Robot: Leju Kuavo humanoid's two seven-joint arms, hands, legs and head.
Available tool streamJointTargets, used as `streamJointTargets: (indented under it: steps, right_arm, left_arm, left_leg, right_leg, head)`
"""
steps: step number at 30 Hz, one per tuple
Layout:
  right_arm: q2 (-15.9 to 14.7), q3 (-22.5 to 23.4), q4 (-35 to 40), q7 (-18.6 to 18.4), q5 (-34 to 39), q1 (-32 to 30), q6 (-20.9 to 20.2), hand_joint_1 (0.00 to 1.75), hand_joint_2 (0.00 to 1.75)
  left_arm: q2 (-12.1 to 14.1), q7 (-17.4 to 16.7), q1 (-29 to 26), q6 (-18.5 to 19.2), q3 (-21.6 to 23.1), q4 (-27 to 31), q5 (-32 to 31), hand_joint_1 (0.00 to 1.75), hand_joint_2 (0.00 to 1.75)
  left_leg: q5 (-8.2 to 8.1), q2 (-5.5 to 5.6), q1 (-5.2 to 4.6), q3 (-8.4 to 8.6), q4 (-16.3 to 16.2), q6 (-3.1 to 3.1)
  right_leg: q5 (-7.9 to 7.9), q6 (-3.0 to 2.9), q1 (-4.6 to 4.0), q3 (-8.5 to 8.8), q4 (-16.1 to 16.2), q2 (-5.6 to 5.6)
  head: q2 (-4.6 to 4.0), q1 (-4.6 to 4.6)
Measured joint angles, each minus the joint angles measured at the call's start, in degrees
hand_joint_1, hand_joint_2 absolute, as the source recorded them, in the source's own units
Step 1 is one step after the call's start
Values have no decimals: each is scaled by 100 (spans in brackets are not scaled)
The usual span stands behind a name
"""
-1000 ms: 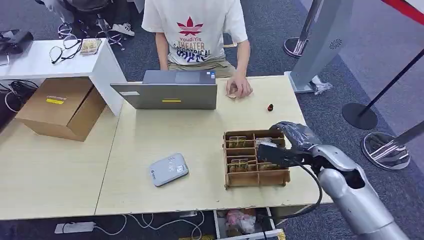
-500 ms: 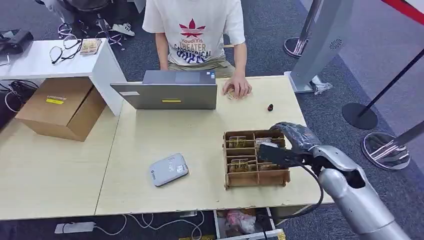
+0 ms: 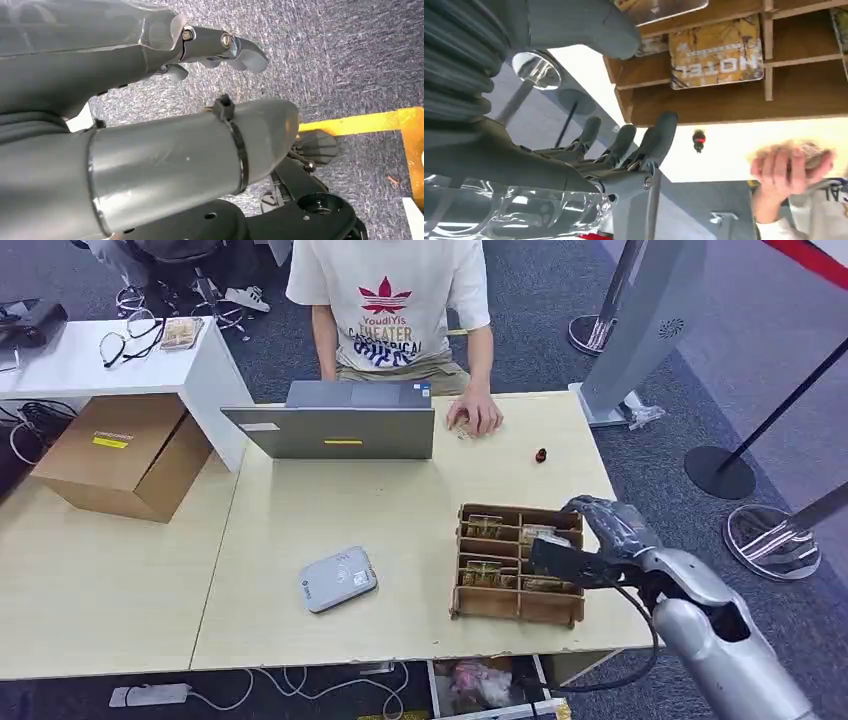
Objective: Pass the card to the sensor for recognition and then transmit it.
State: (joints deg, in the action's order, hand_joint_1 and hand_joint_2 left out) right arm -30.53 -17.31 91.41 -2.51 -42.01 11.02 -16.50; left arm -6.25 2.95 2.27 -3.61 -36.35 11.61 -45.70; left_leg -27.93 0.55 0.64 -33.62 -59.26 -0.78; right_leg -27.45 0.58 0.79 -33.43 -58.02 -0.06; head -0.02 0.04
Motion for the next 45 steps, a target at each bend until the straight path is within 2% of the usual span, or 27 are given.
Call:
streamJointTargets:
  steps: [4, 8, 9, 13, 17, 21, 23, 26, 29, 30, 32, 37, 42, 45]
  right_arm:
    - [-4, 111, 131, -7, -33, -169, 11, 59, 175]
    - [-4, 219, 232, -11, -52, -301, 26, 45, 175]
    - [-4, 247, 256, -9, -59, -321, 33, 51, 175]
    - [-4, 328, 332, 9, -87, -396, 57, 52, 175]
    - [-2, 358, 398, 13, -142, -417, 103, 68, 175]
    - [7, 369, 415, 42, -192, -401, 111, 73, 175]
    - [9, 369, 411, 85, -225, -372, 105, 70, 175]
    - [15, 369, 393, 127, -238, -300, 76, 84, 175]
    - [26, 347, 380, 149, -249, -256, 26, 89, 175]
    - [31, 339, 376, 155, -254, -250, 22, 84, 175]
    - [48, 326, 369, 173, -256, -244, 20, 98, 175]
    - [83, 275, 356, 197, -258, -237, 4, 87, 175]
    - [114, 221, 350, 201, -264, -234, -4, 89, 175]
    - [120, 208, 339, 201, -273, -234, -4, 80, 175]
  left_arm:
    - [7, 0, 3, 15, 2, 0, -20, 0, 0]
    - [7, 0, 11, 20, 4, 0, -44, 0, 0]
    - [7, 0, 11, 30, 4, 0, -59, 0, 0]
    - [7, 0, 17, 50, 7, 0, -72, 0, 0]
    - [7, 0, 22, 52, 7, 0, -74, 0, 0]
    - [7, 0, 24, 52, 7, 0, -63, 0, 0]
    - [7, -2, 24, 52, 7, 0, -59, 0, 0]
    - [7, 0, 25, 50, 7, 0, -55, 0, 0]
    - [7, -2, 25, 50, 7, 0, -55, 0, 0]
    - [7, 0, 27, 48, 7, 0, -52, 0, 0]
    - [4, 0, 32, 42, 7, 0, -50, 0, 0]
    - [2, -11, 51, 26, 7, 0, -48, 0, 0]
    - [-11, -52, 80, 13, 7, 0, -48, 0, 0]
    - [-15, -59, 89, 11, 7, 0, -50, 0, 0]
  left_leg:
    - [0, 0, 0, 0, 0, 0]
    - [0, 0, 0, -1, 0, 0]
    - [0, 0, 0, -1, 0, 0]
    - [0, -1, 0, -1, 0, 0]
    - [0, -2, 0, 0, 0, 0]
    - [0, -1, 0, -1, 0, 0]
    - [0, -1, 0, -1, 0, 0]
    - [0, -1, 0, -1, 0, 0]
    - [0, -1, 0, -1, 0, 0]
    - [0, -1, 0, -1, 0, 0]
    - [0, -1, 0, -2, 0, 0]
    - [0, -1, 0, -2, 1, 0]
    - [0, -1, 0, -2, 0, 0]
    - [0, -1, 0, -2, 0, 0]
  right_leg:
    - [0, 0, 0, 0, 0, 0]
    - [0, 0, 0, 0, 0, 1]
    - [0, 0, 0, 0, 0, 2]
    - [0, 0, 0, 0, 0, 2]
    - [0, 0, 0, 0, 0, 3]
    - [0, 0, 0, 0, -1, 2]
    - [0, 0, 0, 0, -1, 2]
    - [0, 0, 0, 0, -1, 2]
    - [0, 0, 0, 0, -1, 1]
    - [0, 0, 0, 0, -1, 1]
    - [0, 0, 0, 0, -1, 1]
    - [0, 0, 0, 0, -1, 1]
    - [0, 0, 0, 0, -1, 1]
    - [0, 0, 0, 0, -1, 1]
  head:
    - [0, 2]
    - [0, 2]
    - [0, 2]
    - [0, 2]
    - [0, 2]
    - [0, 2]
    - [0, 2]
    - [0, 2]
    - [0, 2]
    - [0, 2]
    - [0, 2]
    - [0, 2]
    - [0, 2]
    - [0, 2]
